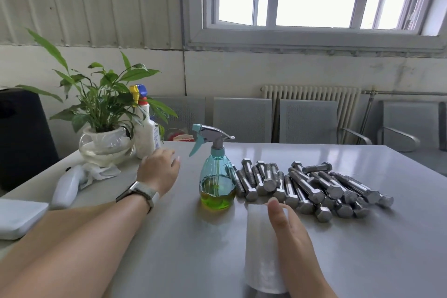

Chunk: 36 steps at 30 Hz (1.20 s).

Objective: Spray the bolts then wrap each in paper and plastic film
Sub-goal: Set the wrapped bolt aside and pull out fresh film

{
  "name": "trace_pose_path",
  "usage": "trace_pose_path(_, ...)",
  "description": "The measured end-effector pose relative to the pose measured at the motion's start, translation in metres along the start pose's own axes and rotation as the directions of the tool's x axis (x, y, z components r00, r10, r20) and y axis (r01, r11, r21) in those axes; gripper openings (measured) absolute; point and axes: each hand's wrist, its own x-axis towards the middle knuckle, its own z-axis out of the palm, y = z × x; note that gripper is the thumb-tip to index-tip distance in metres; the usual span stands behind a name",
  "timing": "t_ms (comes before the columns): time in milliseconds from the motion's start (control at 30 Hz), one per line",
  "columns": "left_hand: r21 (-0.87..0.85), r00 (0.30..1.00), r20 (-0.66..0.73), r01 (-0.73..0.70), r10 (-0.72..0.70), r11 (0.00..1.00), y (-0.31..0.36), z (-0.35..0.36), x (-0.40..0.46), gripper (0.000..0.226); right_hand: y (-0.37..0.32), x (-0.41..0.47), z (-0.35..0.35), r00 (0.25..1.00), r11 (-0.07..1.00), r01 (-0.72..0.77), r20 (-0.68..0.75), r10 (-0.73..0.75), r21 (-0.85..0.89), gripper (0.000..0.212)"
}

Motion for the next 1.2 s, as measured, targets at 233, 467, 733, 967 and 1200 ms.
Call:
trace_pose_path(233, -0.706, 0.981, -0.005, 0.136, -0.196, 0.696, 0.078, -0.062, -0.081, 0.008, -0.005, -0.007, -0.004, 0.999, 0.998, -0.002, 0.053, -0.001, 0.058, 0.061)
trace_pose_path(467, -0.477, 0.973, -0.229, -0.089, -0.026, 0.875, 0.078, -0.064, -0.123, 0.04, -0.002, -0.006, -0.007, 0.999, 0.999, 0.042, 0.021, -0.042, -0.013, 0.07)
trace_pose_path(733, -0.336, 0.964, 0.261, 0.134, -0.045, 0.932, 0.097, -0.013, -0.115, 0.131, 0.001, -0.003, -0.008, 1.0, 1.0, -0.013, 0.011, 0.013, 0.008, 0.078)
trace_pose_path(967, -0.449, 0.968, 0.233, 0.19, -0.091, 0.873, 0.097, -0.004, -0.093, 0.096, 0.001, 0.002, -0.011, 0.999, 0.999, -0.037, 0.01, 0.037, 0.004, 0.076)
trace_pose_path(1200, -0.681, 0.909, 0.416, 0.329, -0.025, 0.654, 0.077, -0.023, -0.095, 0.111, 0.0, 0.002, -0.011, 0.999, 0.999, -0.036, 0.021, 0.036, 0.004, 0.075)
